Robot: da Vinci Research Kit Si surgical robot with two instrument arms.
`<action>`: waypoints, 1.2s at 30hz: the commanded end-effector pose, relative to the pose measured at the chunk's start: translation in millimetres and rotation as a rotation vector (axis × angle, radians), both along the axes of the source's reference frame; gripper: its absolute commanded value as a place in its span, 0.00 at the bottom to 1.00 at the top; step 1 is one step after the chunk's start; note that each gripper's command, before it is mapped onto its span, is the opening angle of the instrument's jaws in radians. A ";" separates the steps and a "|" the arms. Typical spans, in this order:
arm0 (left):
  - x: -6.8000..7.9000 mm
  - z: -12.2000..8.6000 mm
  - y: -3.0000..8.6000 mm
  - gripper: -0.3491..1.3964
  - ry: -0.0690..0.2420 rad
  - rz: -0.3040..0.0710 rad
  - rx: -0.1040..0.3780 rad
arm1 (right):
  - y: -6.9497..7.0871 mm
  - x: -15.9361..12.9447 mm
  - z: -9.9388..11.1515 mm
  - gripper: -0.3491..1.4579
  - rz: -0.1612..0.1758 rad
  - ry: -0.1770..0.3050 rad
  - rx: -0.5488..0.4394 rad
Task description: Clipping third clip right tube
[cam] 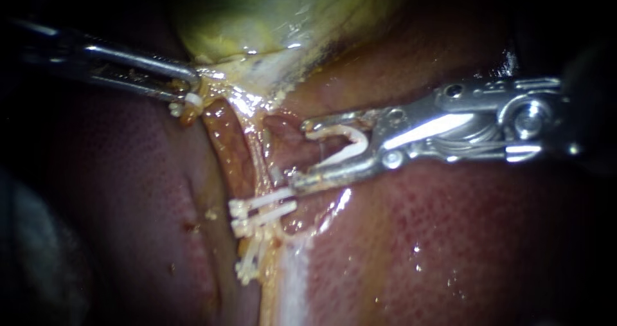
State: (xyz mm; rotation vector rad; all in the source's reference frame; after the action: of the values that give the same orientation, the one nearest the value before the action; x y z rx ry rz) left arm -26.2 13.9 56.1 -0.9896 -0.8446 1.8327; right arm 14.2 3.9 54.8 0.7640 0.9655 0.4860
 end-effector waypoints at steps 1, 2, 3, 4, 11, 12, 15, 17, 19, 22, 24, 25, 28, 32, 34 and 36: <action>0.0 0.0 0.0 0.00 -0.001 0.001 0.000 | -0.2 0.2 0.3 0.47 0.001 0.003 0.015; 0.0 0.0 0.0 0.00 -0.001 0.001 0.000 | -0.4 0.6 0.7 0.47 0.000 0.012 0.030; 0.0 0.0 0.0 0.00 -0.001 0.001 0.000 | -0.6 0.8 1.0 0.47 0.002 0.016 0.044; -0.1 0.1 0.0 0.00 -0.001 0.001 0.000 | -0.8 1.1 1.3 0.47 0.001 0.025 0.056; -0.2 0.2 -0.1 0.00 -0.001 0.002 0.000 | -1.7 3.5 3.1 0.47 0.093 0.076 0.120; -0.3 0.2 -0.1 0.00 -0.001 0.002 0.000 | -1.8 3.7 3.3 0.47 0.102 0.089 0.128; -0.3 0.2 -0.1 0.00 -0.001 0.002 0.000 | -1.9 4.3 3.8 0.46 0.125 0.116 0.156; -0.3 0.2 -0.1 0.00 -0.002 0.004 0.002 | -2.0 4.7 4.1 0.46 0.141 0.132 0.182; -0.3 0.2 -0.1 0.00 -0.002 0.004 0.002 | -2.2 4.9 4.3 0.46 0.157 0.150 0.208; -0.3 0.2 -0.1 0.00 -0.002 0.004 0.001 | -2.4 5.2 4.4 0.46 0.185 0.193 0.260; -0.3 0.2 -0.1 0.00 -0.003 0.004 0.001 | -2.5 5.4 4.4 0.46 0.206 0.230 0.299; -0.3 0.2 -0.1 0.00 -0.003 0.004 0.001 | -2.5 5.6 4.4 0.46 0.211 0.239 0.308; -0.3 0.2 -0.1 0.00 -0.003 0.004 0.001 | -2.4 6.1 4.4 0.46 0.219 0.245 0.322; -0.3 0.2 -0.1 0.00 -0.003 0.004 0.001 | -2.2 6.3 4.4 0.46 0.229 0.248 0.322; -0.3 0.2 -0.1 0.00 -0.003 0.004 0.001 | -1.9 6.5 4.4 0.46 0.240 0.246 0.321; -0.3 0.2 -0.1 0.00 -0.003 0.004 0.001 | -1.6 6.6 4.4 0.46 0.252 0.246 0.320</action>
State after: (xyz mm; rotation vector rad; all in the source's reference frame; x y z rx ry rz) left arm -26.5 13.8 56.4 -0.9902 -0.8498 1.8341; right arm 20.9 2.4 59.2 1.0101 1.2418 0.7984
